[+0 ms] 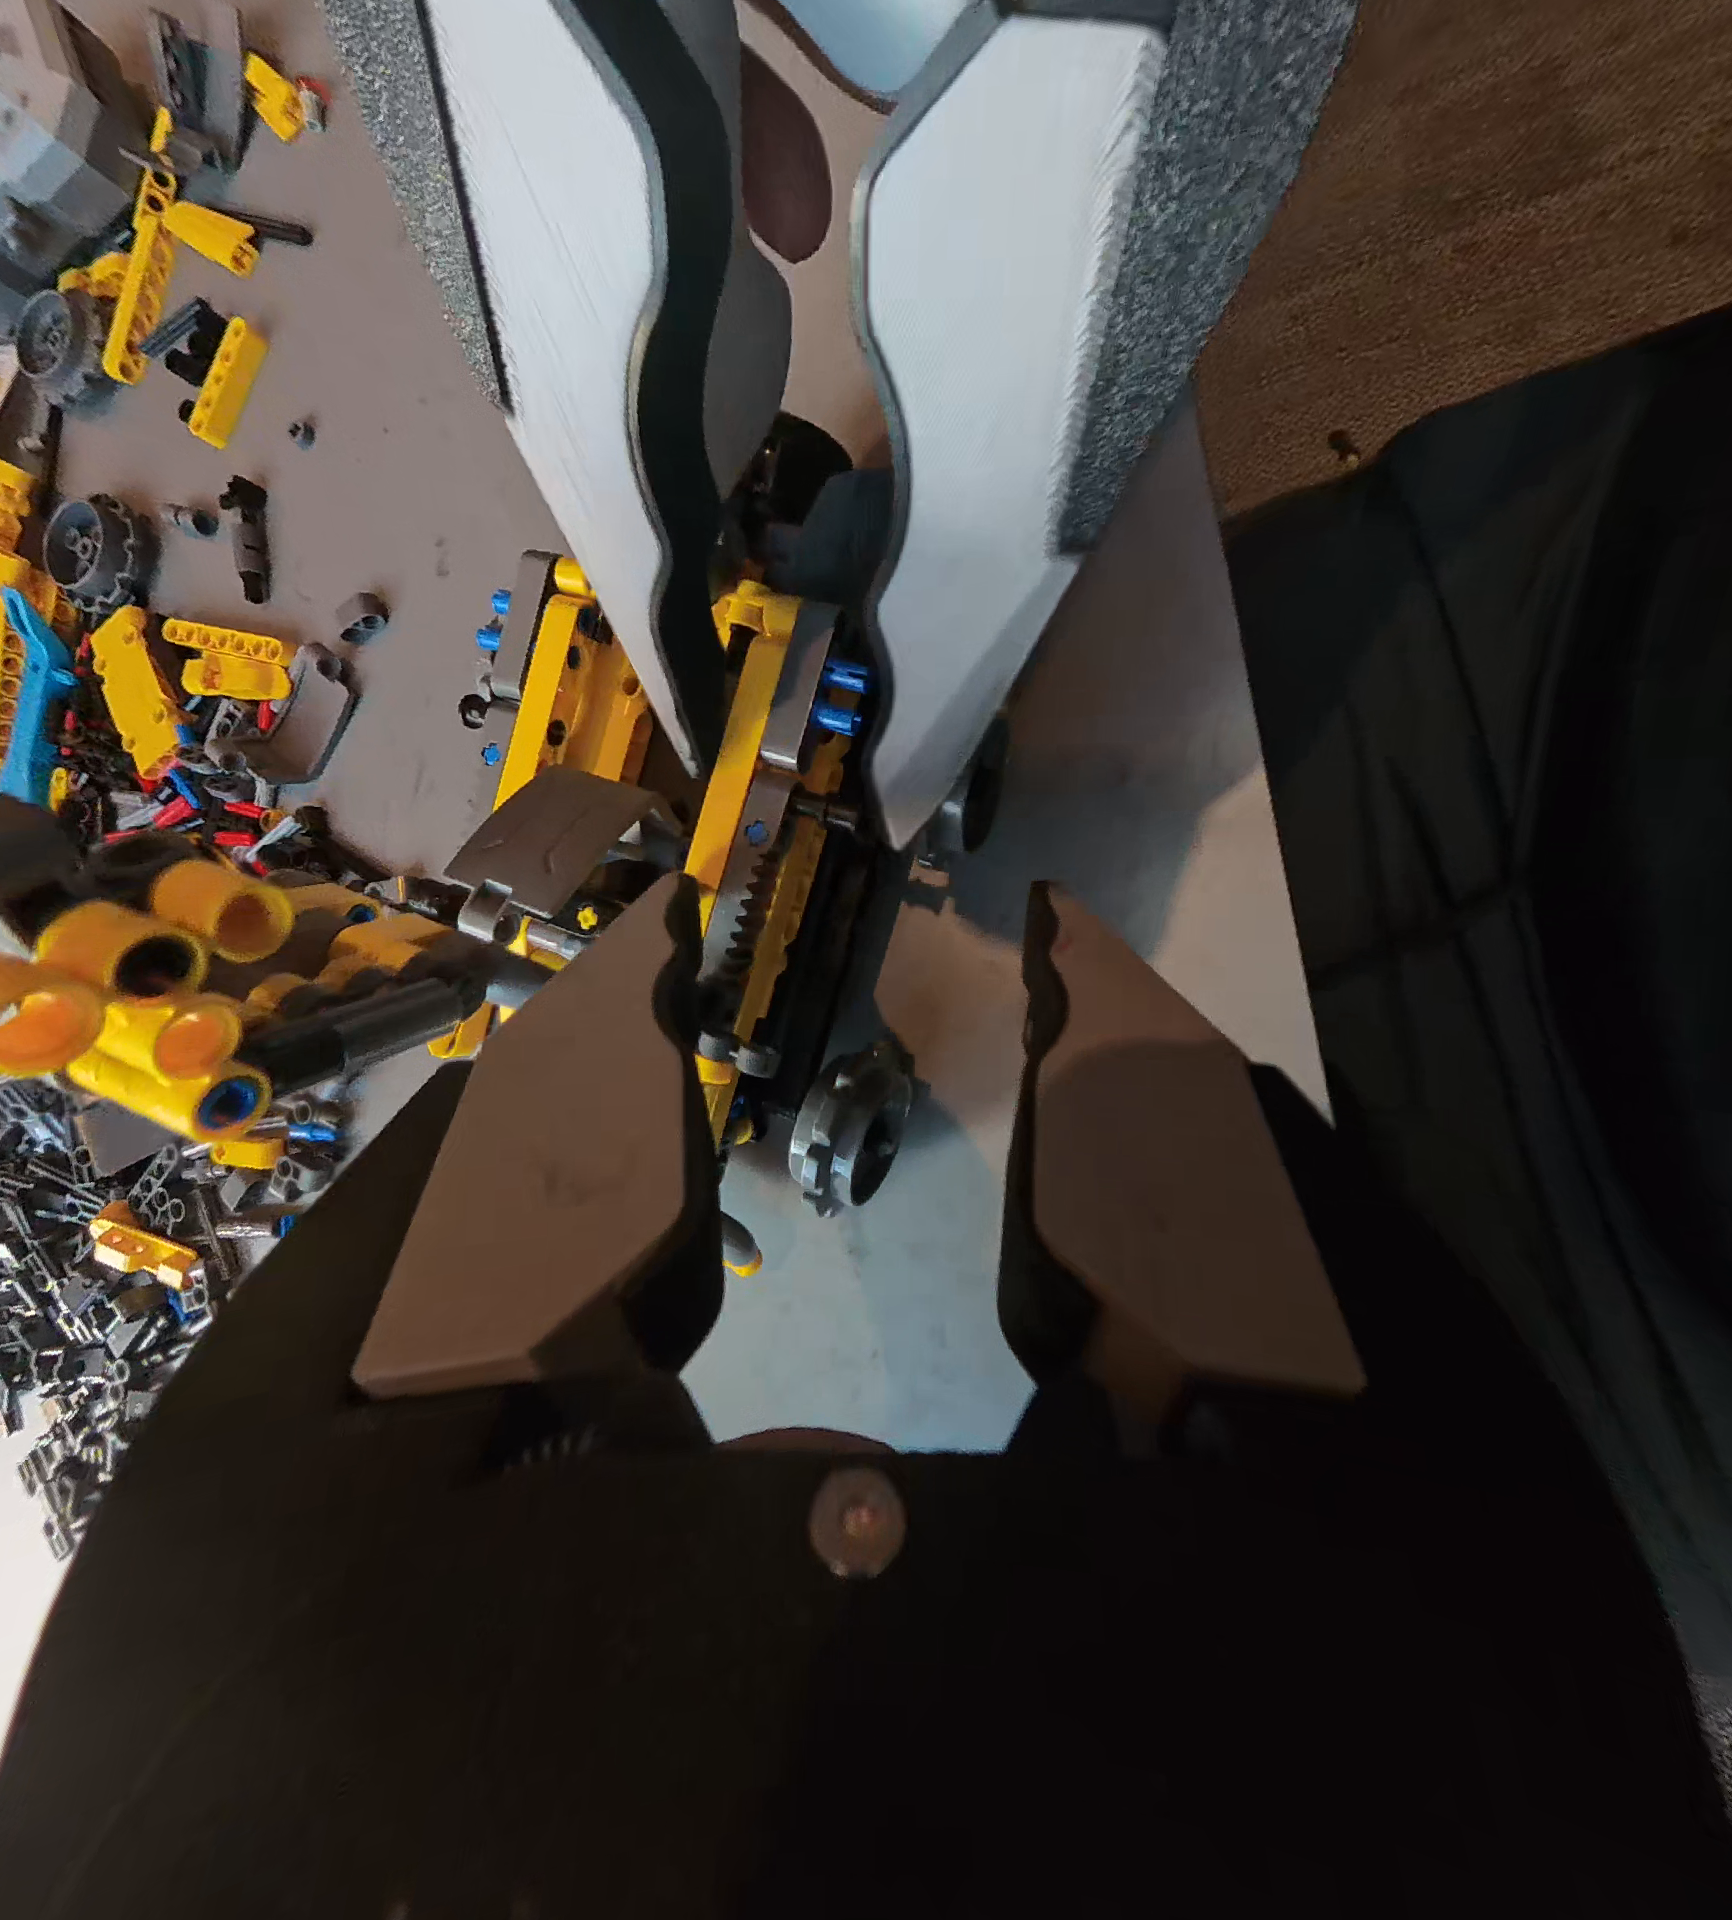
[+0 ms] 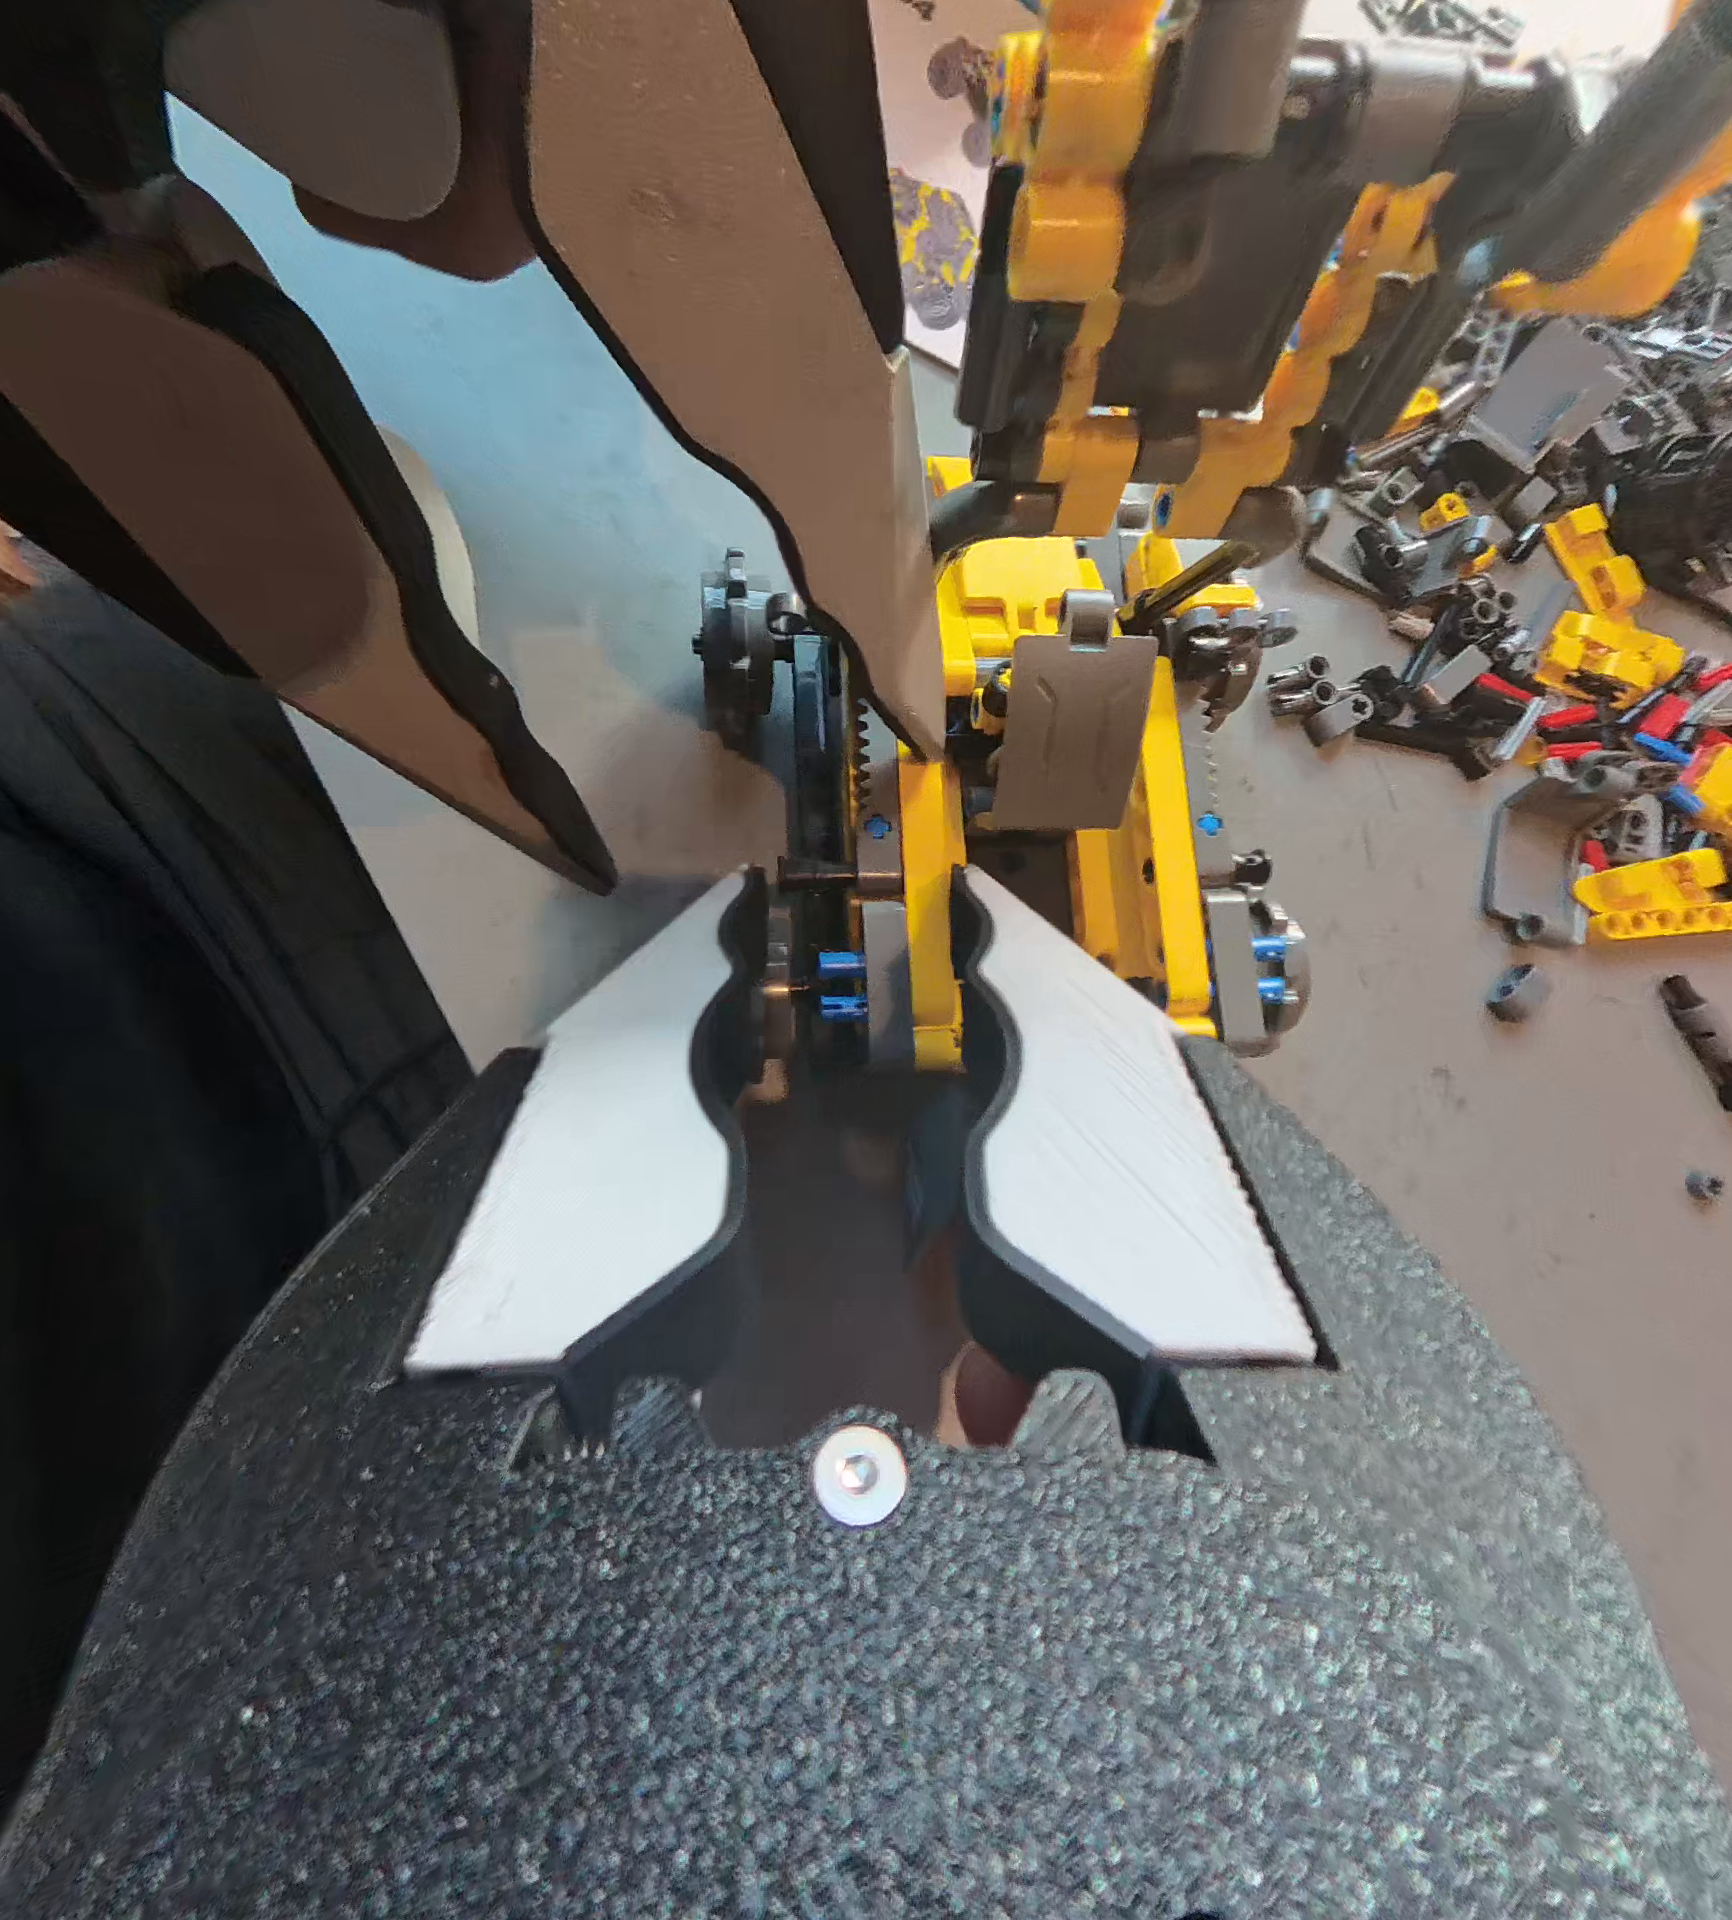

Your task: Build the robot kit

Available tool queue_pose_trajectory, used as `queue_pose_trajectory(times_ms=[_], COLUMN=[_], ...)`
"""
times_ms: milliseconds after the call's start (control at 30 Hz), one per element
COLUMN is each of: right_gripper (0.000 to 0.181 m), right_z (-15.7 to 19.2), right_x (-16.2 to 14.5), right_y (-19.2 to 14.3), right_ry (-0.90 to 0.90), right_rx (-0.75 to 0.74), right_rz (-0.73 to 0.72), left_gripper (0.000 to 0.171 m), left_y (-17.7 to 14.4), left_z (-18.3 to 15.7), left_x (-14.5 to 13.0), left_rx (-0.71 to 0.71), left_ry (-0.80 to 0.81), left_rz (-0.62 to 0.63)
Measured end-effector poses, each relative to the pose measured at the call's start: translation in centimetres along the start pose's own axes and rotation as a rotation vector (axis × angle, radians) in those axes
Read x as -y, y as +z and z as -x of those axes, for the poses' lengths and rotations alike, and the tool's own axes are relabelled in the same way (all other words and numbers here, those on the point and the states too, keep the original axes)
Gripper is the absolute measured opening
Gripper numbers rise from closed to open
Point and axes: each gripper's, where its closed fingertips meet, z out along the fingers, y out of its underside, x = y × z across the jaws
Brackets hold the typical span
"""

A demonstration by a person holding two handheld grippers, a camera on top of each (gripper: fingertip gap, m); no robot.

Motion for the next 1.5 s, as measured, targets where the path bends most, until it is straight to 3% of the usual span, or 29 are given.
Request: queue_pose_trajectory(times_ms=[267, 433, 567, 667, 767, 833, 1333, 1500], right_gripper=[0.030, 0.030, 0.030, 0.029, 0.029, 0.030, 0.029, 0.029], right_z=[-0.2, -0.1, 0.0, -0.1, -0.2, -0.2, -0.2, -0.3], right_x=[0.2, 0.1, 0.1, 0.3, 0.3, 0.2, 0.1, 0.3], right_y=[0.3, 0.3, 0.2, 0.5, 0.5, 0.5, 0.8, 1.1], right_ry=[0.010, -0.020, -0.020, -0.046, -0.031, -0.027, -0.081, -0.035], right_rx=[0.010, 0.035, 0.100, 0.067, 0.069, 0.079, 0.002, 0.032], right_rz=[-0.013, -0.019, -0.008, -0.022, -0.034, -0.040, 0.032, -0.041], left_gripper=[0.056, 0.059, 0.047, 0.040, 0.051, 0.038, 0.032, 0.031], left_y=[-0.3, 0.5, 0.6, 1.1, 1.1, 1.2, 1.3, 1.4], left_z=[0.7, 0.2, 0.8, 1.4, 0.9, 1.5, 1.5, 1.7], left_x=[0.8, 0.3, 0.1, 0.0, 0.1, 0.1, 0.0, -0.2], left_rx=[0.018, -0.048, -0.012, 0.000, -0.026, 0.029, 0.061, 0.086], left_ry=[0.055, 0.093, 0.153, 0.103, 0.063, 0.074, 0.059, 0.015], left_rz=[-0.038, 0.032, 0.082, 0.065, 0.060, 0.072, 0.051, 0.022])
